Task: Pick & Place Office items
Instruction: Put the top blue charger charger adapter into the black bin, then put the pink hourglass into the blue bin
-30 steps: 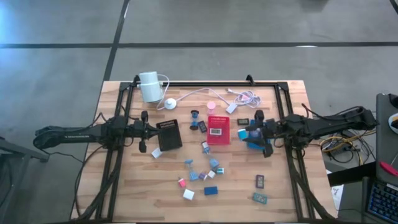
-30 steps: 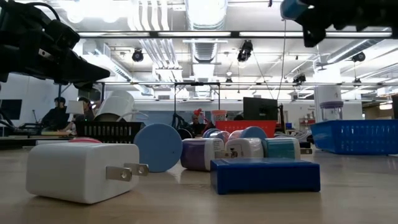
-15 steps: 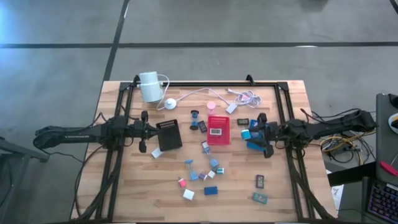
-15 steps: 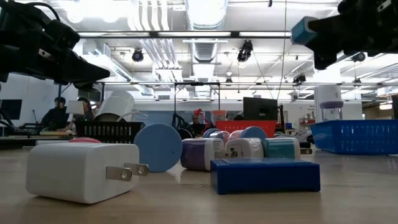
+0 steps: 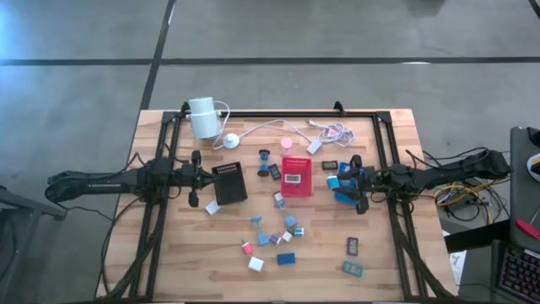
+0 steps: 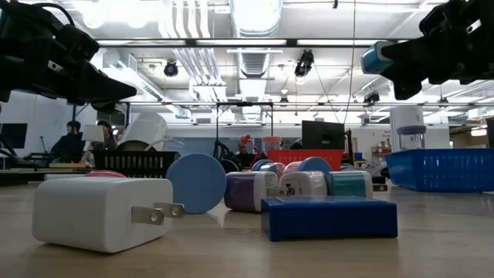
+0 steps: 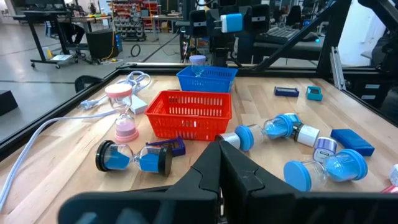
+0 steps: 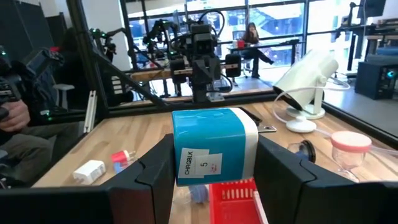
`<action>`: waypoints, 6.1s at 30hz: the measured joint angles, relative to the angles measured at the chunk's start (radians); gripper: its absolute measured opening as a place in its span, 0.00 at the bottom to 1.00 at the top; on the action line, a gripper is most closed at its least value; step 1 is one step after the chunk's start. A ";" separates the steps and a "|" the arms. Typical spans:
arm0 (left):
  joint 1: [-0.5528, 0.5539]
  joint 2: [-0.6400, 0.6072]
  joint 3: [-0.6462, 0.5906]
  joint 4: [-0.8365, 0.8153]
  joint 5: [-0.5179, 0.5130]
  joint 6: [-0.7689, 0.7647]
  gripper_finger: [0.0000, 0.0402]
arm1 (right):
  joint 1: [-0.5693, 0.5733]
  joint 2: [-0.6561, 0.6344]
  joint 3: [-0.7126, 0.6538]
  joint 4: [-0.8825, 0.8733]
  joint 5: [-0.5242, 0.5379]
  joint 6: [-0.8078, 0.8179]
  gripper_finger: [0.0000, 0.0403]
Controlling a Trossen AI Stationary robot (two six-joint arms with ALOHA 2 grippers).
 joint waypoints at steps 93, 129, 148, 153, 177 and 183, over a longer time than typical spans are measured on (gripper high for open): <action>0.000 -0.008 0.055 0.021 -0.040 0.007 0.02 | -0.129 1.713 1.598 -0.612 -0.068 -0.269 0.51; 0.000 -0.006 0.054 -0.008 -0.043 0.011 0.02 | -0.137 1.667 1.672 -0.716 -0.084 -0.271 0.60; 0.000 -0.010 0.054 -0.045 -0.044 0.011 0.02 | -0.128 1.051 1.188 -0.358 -0.272 -0.190 0.20; 0.000 -0.010 0.054 -0.045 -0.044 0.031 0.02 | -0.129 0.841 0.916 -0.140 -0.270 -0.158 0.07; 0.000 -0.070 0.034 -0.015 -0.012 0.006 0.01 | -0.138 0.143 0.202 0.112 -0.177 -0.003 0.02; 0.000 -0.088 0.021 -0.019 -0.012 0.007 0.02 | -0.137 0.054 0.125 0.113 -0.128 0.016 0.02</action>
